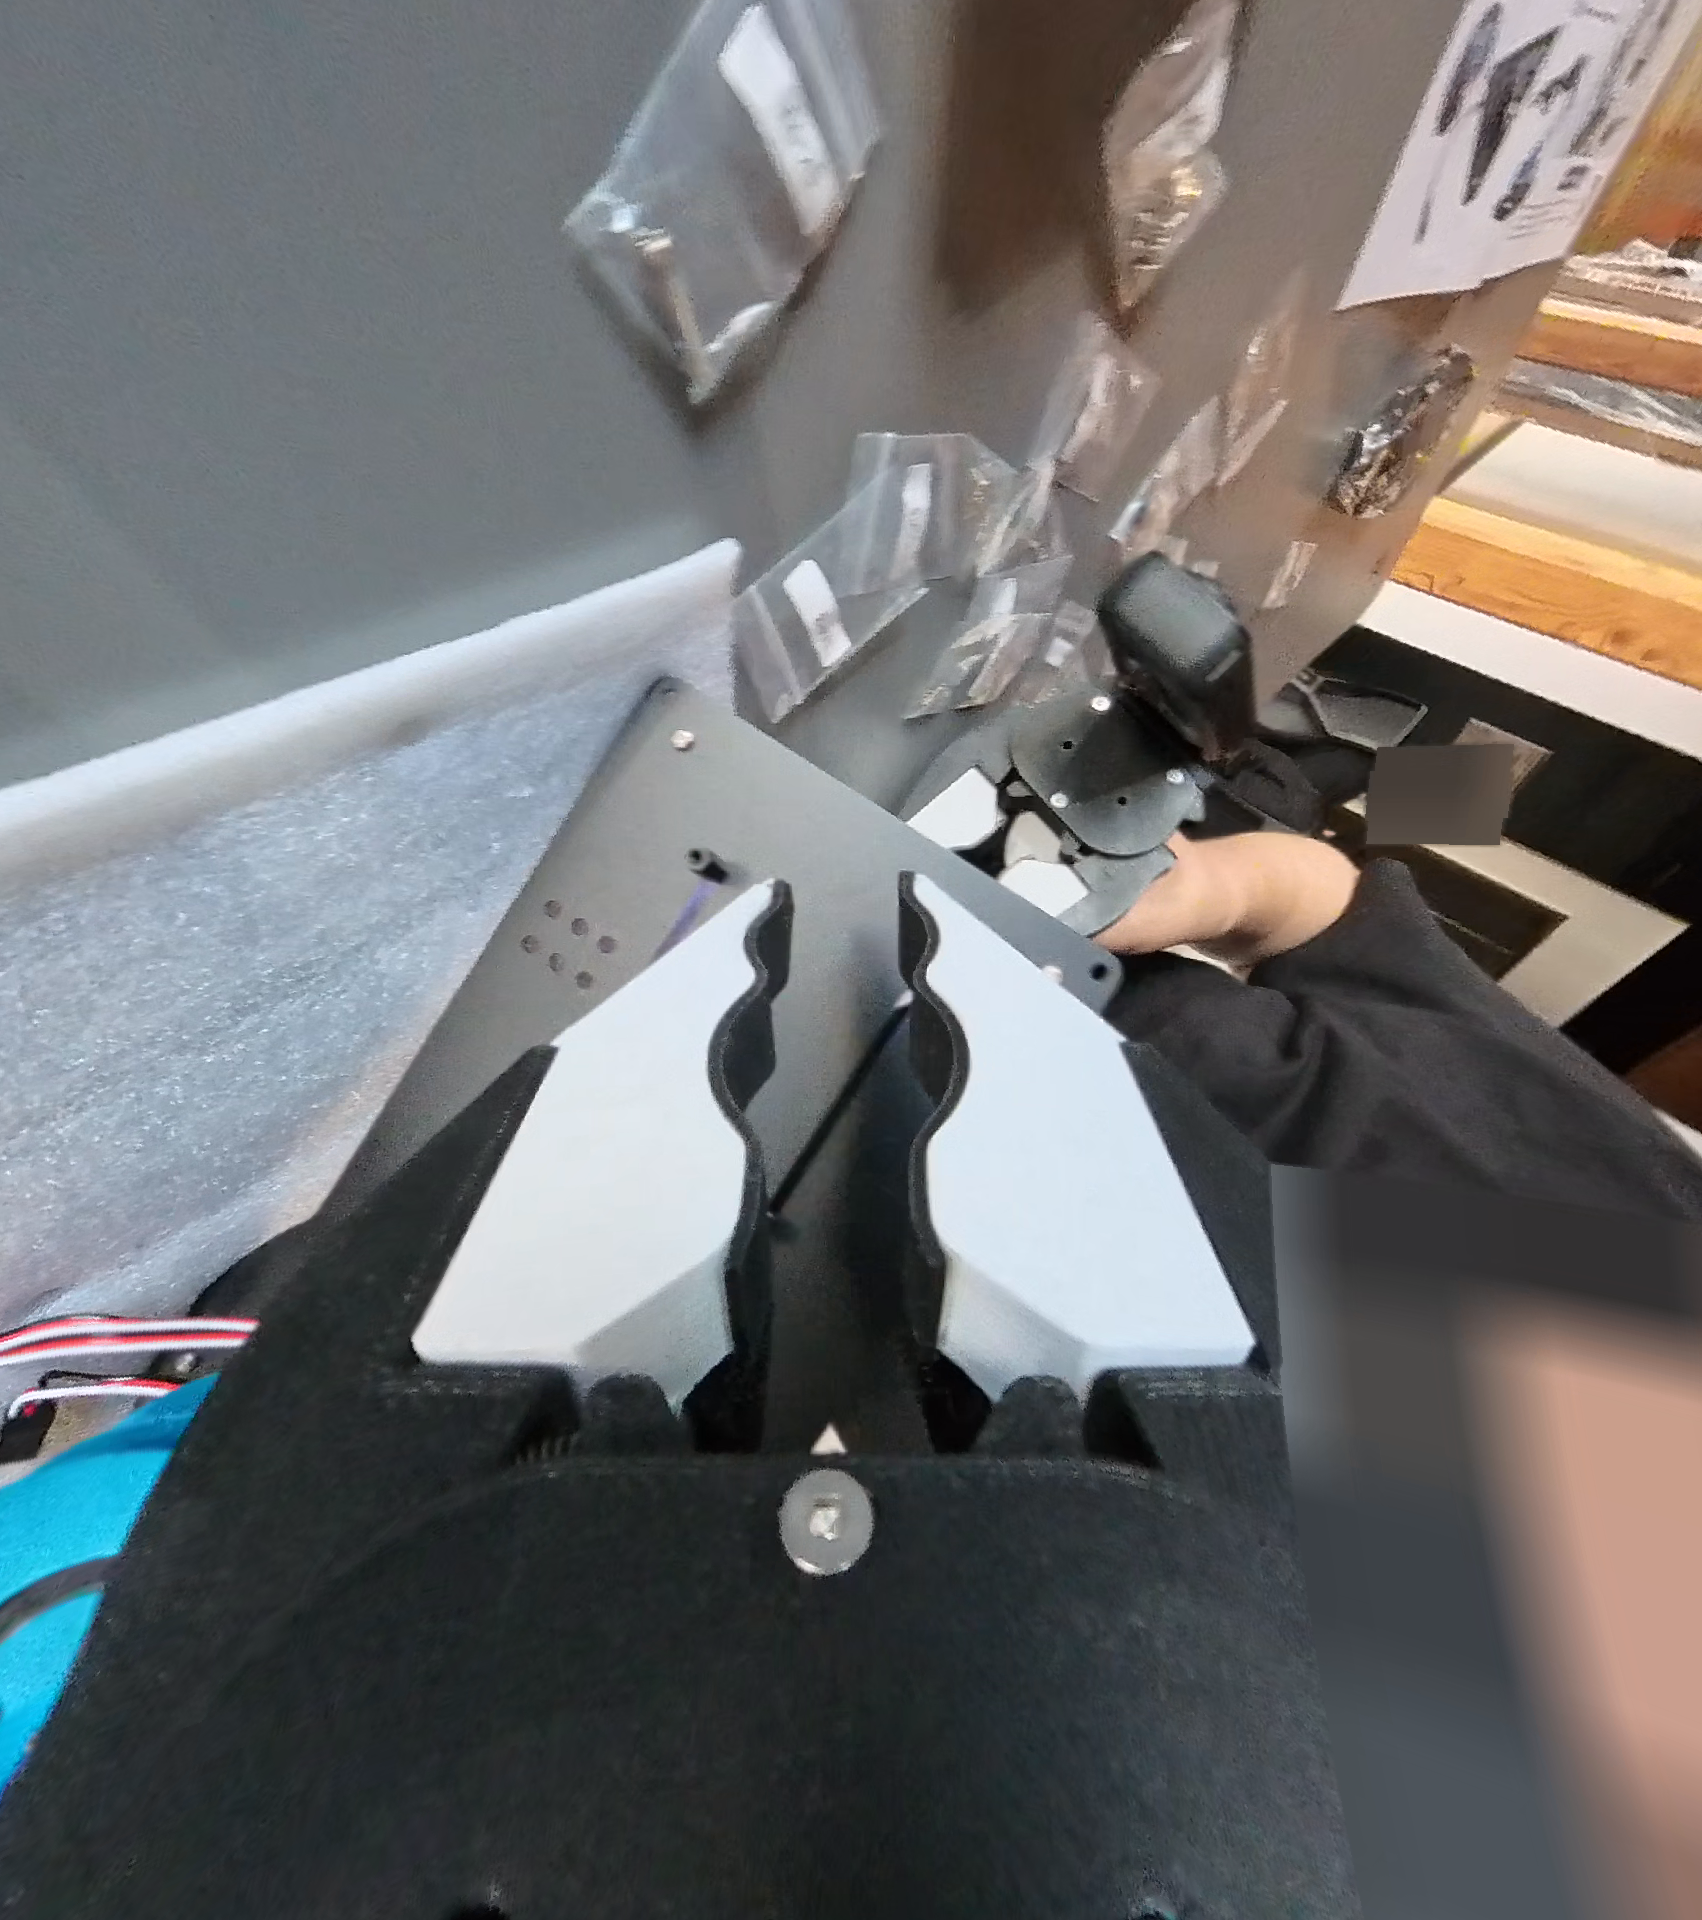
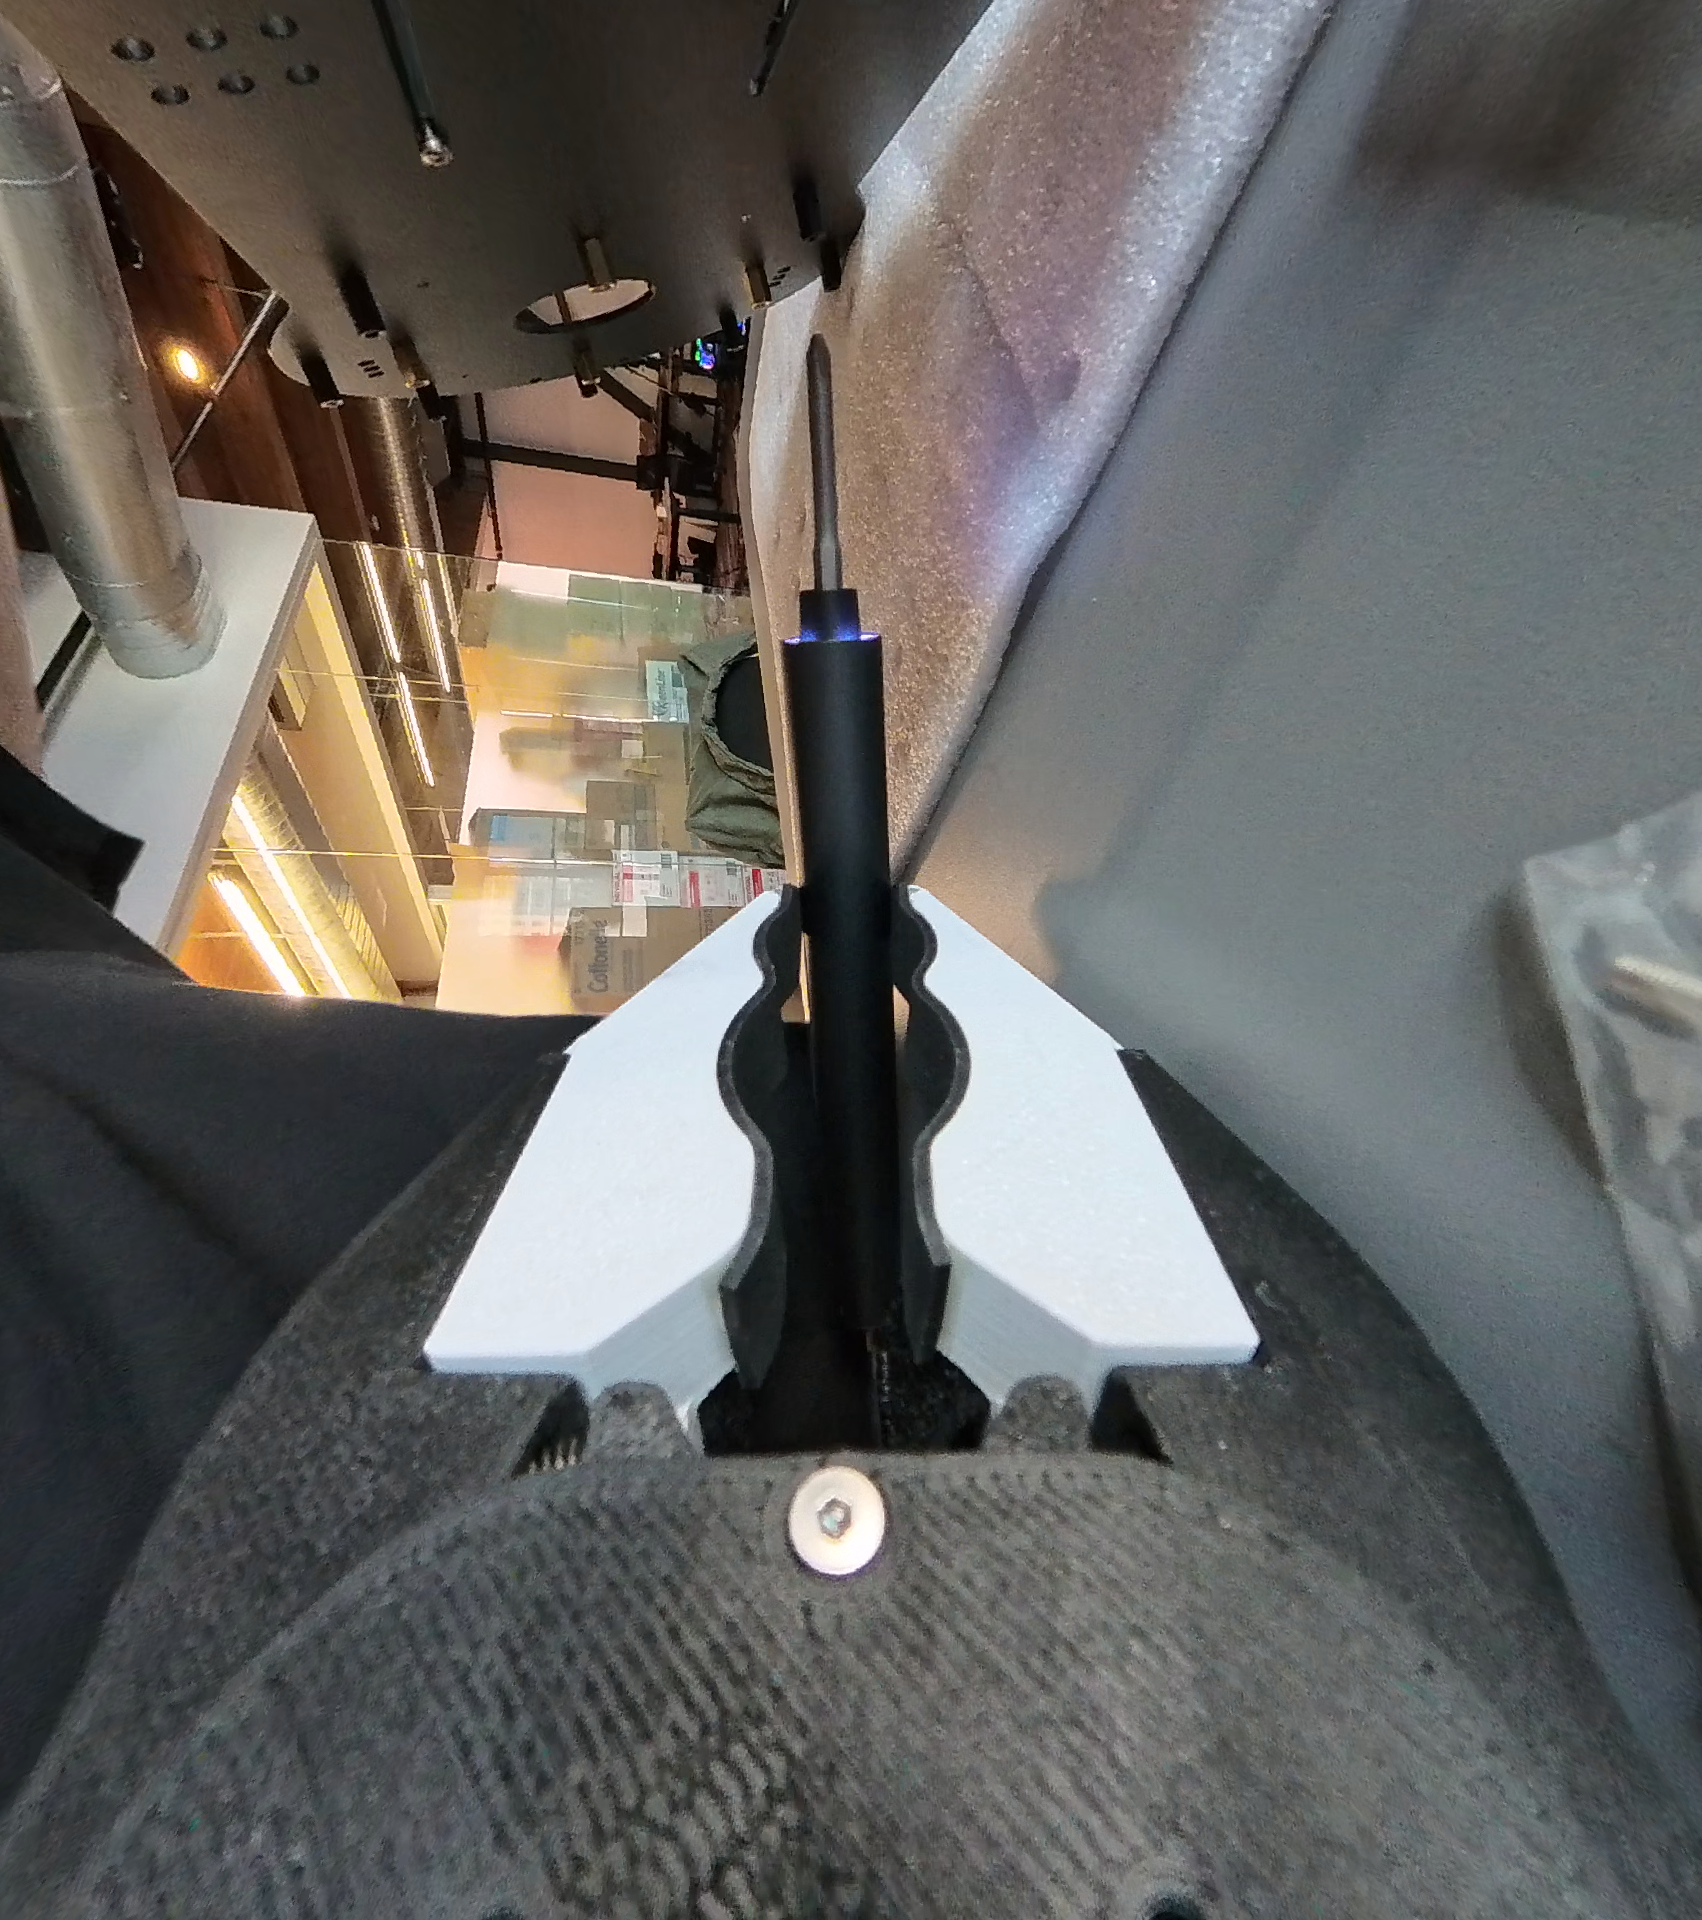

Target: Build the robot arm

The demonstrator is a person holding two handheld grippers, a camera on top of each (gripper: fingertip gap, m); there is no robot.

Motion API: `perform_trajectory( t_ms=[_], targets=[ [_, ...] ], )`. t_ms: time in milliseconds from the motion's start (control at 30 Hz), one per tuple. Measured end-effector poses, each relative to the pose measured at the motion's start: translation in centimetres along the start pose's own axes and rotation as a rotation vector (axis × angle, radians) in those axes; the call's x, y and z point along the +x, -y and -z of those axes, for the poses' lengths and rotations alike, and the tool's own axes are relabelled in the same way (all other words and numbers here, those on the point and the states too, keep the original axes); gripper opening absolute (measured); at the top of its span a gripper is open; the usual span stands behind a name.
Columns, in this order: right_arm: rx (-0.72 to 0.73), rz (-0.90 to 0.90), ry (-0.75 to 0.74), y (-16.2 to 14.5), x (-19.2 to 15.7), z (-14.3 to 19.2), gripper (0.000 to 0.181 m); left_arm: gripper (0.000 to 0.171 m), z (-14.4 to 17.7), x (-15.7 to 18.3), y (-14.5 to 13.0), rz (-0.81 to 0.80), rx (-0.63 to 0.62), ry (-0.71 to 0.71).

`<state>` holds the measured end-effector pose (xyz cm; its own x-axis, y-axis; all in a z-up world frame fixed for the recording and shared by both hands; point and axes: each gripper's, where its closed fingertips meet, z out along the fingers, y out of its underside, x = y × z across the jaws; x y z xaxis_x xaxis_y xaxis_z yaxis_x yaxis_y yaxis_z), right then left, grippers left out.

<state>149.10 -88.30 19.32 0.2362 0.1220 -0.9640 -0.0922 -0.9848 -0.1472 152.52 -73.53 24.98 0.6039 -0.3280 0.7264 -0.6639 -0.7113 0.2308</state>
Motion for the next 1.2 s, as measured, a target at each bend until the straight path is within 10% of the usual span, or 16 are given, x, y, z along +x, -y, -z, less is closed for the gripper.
perform_trajectory(
  t_ms=[267,433,667,1200],
  targets=[
    [-0.07,0.116,-0.112,-1.1,0.4,0.1,0.015,0.009,4.4,7.9,-4.3,-0.345,0.273,-0.056],
    [-0.141,0.298,-0.264,-1.6,0.5,0.8,0.015,0.003,8.4,12.3,-11.4,-0.573,0.7,-0.137],
    [-0.214,0.618,-0.565,-1.6,1.9,1.3,0.015,0.003,9.0,8.0,-21.1,-0.648,1.285,-0.029],
    [0.2,0.978,-0.874,-0.8,-0.7,2.4,0.037,0.014,2.0,1.7,-27.3,-0.971,1.21,0.117]
  ],
)
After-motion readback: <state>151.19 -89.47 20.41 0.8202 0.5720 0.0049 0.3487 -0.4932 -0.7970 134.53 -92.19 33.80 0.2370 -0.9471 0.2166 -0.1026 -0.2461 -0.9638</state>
